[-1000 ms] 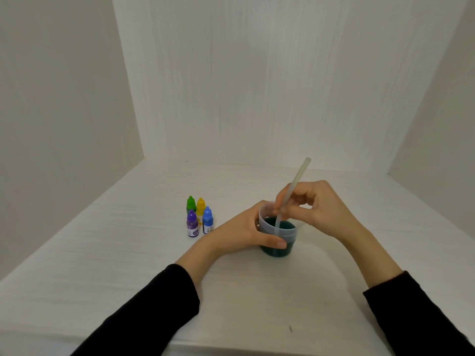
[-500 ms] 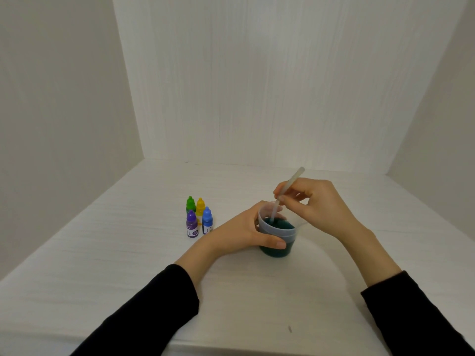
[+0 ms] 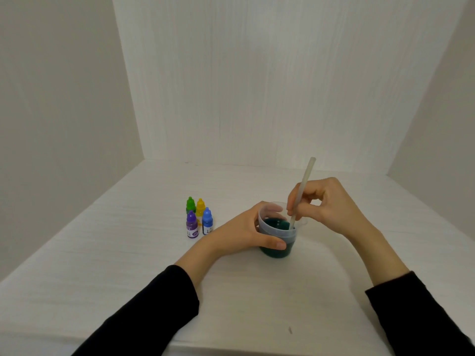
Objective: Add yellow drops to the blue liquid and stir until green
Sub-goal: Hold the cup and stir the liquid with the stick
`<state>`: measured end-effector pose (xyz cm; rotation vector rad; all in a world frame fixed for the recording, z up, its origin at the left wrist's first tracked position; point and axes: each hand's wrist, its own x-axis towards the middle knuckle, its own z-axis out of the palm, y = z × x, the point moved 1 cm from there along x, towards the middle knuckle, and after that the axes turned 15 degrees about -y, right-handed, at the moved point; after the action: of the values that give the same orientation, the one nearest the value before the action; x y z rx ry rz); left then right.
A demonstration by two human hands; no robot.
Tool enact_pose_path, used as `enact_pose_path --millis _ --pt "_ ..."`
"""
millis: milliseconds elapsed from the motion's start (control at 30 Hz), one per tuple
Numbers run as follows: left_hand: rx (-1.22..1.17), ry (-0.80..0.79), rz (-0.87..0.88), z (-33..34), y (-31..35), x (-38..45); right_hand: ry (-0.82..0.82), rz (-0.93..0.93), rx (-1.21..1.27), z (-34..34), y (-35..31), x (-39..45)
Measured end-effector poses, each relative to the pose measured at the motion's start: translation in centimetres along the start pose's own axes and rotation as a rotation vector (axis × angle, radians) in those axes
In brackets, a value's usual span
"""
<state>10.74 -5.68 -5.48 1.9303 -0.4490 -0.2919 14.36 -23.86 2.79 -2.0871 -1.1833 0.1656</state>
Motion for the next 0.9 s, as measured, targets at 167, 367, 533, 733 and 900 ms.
enact_pose_path --millis 167,367,533,733,900 --pt "0.002 -0.013 0.0 0.1 0.3 -0.2 -0.066 -0.047 0.101 0.7 -0.4 0.2" --pt "-0.02 -0.018 0.04 0.0 0.3 0.0 -0.087 -0.032 0.206 1.6 -0.2 0.6" --pt "-0.014 -0.013 0.033 0.1 0.4 -0.1 0.002 0.025 0.026 1.9 0.1 1.1" --pt "-0.014 -0.012 0.007 0.0 0.1 -0.1 0.073 0.061 -0.141 1.1 0.8 1.1" --pt "-0.012 0.002 -0.016 -0.1 0.0 0.0 0.111 0.078 -0.214 0.3 1.1 0.5"
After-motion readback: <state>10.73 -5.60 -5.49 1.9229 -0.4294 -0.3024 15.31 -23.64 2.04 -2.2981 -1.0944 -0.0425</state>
